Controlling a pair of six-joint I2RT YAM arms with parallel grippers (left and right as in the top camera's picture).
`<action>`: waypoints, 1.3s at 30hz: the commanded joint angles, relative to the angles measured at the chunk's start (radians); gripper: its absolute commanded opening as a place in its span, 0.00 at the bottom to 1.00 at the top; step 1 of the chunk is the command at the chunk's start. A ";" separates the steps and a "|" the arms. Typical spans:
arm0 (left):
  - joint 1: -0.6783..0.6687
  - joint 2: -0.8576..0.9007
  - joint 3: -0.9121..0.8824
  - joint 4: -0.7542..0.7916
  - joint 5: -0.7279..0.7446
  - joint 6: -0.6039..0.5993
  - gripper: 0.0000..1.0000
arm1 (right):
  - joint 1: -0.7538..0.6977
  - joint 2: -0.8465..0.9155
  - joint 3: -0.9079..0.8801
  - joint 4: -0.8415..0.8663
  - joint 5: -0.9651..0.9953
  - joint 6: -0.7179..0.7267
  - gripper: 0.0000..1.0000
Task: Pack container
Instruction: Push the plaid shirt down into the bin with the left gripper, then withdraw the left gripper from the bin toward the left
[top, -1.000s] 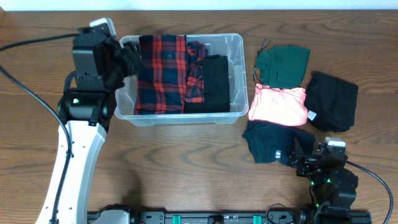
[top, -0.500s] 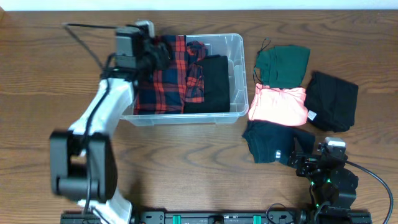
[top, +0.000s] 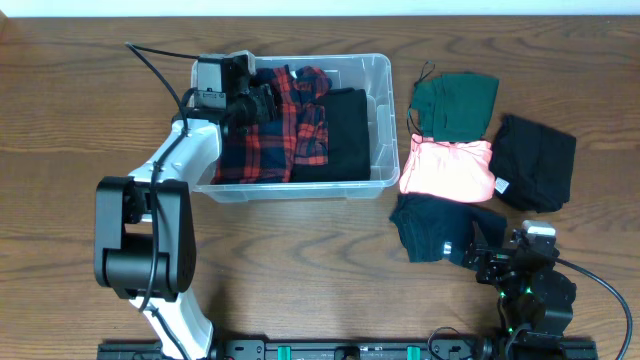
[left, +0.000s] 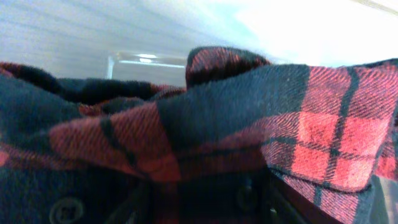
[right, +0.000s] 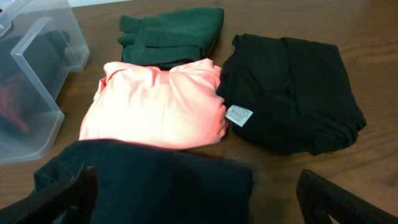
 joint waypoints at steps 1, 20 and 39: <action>-0.007 -0.069 -0.021 -0.038 0.044 0.008 0.58 | -0.004 -0.006 -0.002 -0.001 -0.004 0.012 0.99; 0.120 -0.788 -0.021 -0.636 -0.361 -0.093 0.67 | -0.004 -0.006 -0.002 0.000 0.102 -0.075 0.99; 0.332 -0.800 -0.023 -0.828 -0.380 -0.100 0.98 | -0.004 0.006 -0.002 0.129 -0.322 0.313 0.99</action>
